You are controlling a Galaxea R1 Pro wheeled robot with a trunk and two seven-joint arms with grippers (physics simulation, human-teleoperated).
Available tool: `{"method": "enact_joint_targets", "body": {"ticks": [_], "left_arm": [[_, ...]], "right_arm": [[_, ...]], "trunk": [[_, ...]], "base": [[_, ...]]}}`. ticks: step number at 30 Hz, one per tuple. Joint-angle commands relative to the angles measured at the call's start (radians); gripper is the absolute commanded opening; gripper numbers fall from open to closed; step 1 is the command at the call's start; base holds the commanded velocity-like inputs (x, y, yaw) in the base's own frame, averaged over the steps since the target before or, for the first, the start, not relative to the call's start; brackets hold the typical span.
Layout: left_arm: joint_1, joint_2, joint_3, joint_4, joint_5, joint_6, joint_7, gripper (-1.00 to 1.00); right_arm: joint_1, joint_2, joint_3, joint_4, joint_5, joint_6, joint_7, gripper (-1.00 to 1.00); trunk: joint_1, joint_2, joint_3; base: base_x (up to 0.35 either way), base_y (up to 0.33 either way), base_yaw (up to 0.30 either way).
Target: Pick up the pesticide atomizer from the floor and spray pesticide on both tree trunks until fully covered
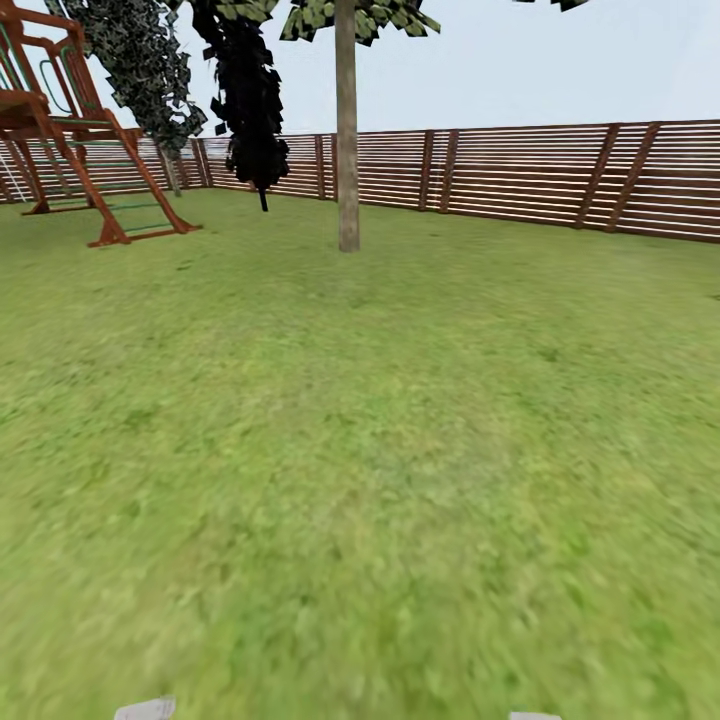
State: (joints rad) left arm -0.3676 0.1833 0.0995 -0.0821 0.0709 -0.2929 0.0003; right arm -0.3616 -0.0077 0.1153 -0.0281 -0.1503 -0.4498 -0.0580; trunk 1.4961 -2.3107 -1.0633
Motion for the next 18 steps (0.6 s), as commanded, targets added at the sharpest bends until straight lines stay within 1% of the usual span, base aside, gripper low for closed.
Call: {"method": "enact_joint_targets", "body": {"ticks": [1, 18], "left_arm": [[-0.001, 0.000, 0.002, 0.001, 0.007, -0.003, -0.002, -1.00], [-0.001, 0.001, 0.002, 0.001, 0.007, -0.003, -0.002, -1.00]], "right_arm": [[0.000, 0.000, 0.009, 0.001, -0.009, -0.003, -0.002, 1.00], [0.000, 0.000, 0.009, 0.001, -0.009, -0.003, -0.002, 1.00]], "trunk": [[0.000, 0.000, -0.001], [0.000, 0.000, -0.001]], "base": [[0.337, 0.000, 0.000], [0.337, 0.000, 0.000]]}}
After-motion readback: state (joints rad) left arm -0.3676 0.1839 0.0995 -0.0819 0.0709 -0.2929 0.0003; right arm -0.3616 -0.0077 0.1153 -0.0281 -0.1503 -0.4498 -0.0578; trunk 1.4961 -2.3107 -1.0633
